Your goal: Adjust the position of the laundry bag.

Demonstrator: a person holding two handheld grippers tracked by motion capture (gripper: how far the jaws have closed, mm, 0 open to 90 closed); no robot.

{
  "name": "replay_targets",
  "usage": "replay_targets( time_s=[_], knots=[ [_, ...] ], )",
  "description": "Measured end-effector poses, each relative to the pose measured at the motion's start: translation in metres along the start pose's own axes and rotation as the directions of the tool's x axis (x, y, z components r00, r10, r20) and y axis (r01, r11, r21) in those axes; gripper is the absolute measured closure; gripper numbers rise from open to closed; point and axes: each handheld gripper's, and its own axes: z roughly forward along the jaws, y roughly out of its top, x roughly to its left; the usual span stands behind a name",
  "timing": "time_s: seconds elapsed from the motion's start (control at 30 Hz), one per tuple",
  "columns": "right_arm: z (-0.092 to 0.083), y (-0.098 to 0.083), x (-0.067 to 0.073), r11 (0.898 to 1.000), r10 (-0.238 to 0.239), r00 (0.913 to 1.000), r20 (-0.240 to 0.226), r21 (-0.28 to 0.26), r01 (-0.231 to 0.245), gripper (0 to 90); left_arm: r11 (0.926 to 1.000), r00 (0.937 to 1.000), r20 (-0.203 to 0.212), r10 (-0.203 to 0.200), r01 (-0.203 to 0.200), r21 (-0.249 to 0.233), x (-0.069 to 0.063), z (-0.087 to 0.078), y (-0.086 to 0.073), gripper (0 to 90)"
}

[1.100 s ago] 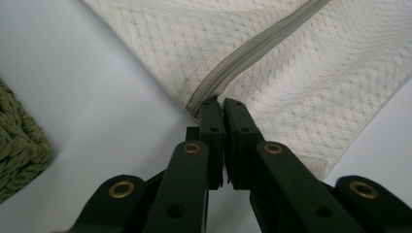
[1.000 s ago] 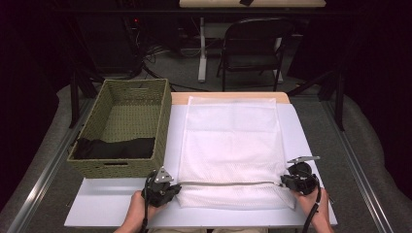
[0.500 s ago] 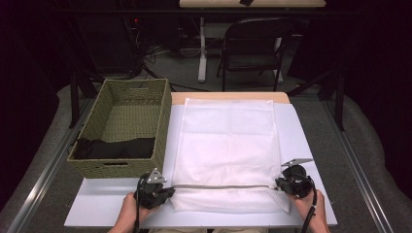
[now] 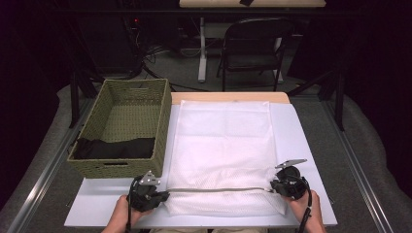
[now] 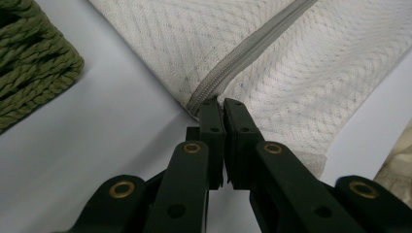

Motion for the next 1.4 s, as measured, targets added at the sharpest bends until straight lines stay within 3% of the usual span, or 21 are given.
replay_targets(
  time_s=[0.1,0.2,0.27,0.67,1.4],
  knots=[
    [0.001,0.001,0.004,1.000,-0.015,0.9998,-0.011,0.007,0.015,85.5,0.9999,0.9999,0.009,-0.009,0.009,0.013,0.000,-0.003,-0.005,87.5],
    [0.000,0.000,0.007,1.000,-0.027,0.9996,-0.012,0.011,0.027,85.5,0.9997,1.0000,-0.003,0.006,-0.005,0.022,-0.002,-0.005,-0.006,87.5],
    [0.000,-0.001,0.008,0.999,-0.031,0.9993,-0.022,0.006,0.031,85.6,0.9998,0.9999,-0.002,-0.014,0.014,0.013,-0.002,-0.007,-0.008,87.6],
    [0.003,0.003,0.014,0.998,-0.061,0.9960,-0.066,0.017,0.062,85.6,0.9994,0.9997,0.000,-0.025,0.025,0.024,-0.001,-0.014,-0.017,87.4],
    [-0.003,-0.001,0.018,0.997,-0.080,0.9931,-0.086,0.017,0.081,85.6,0.9988,0.9999,0.013,0.002,-0.003,0.049,0.000,-0.020,-0.020,86.9]
  ],
)
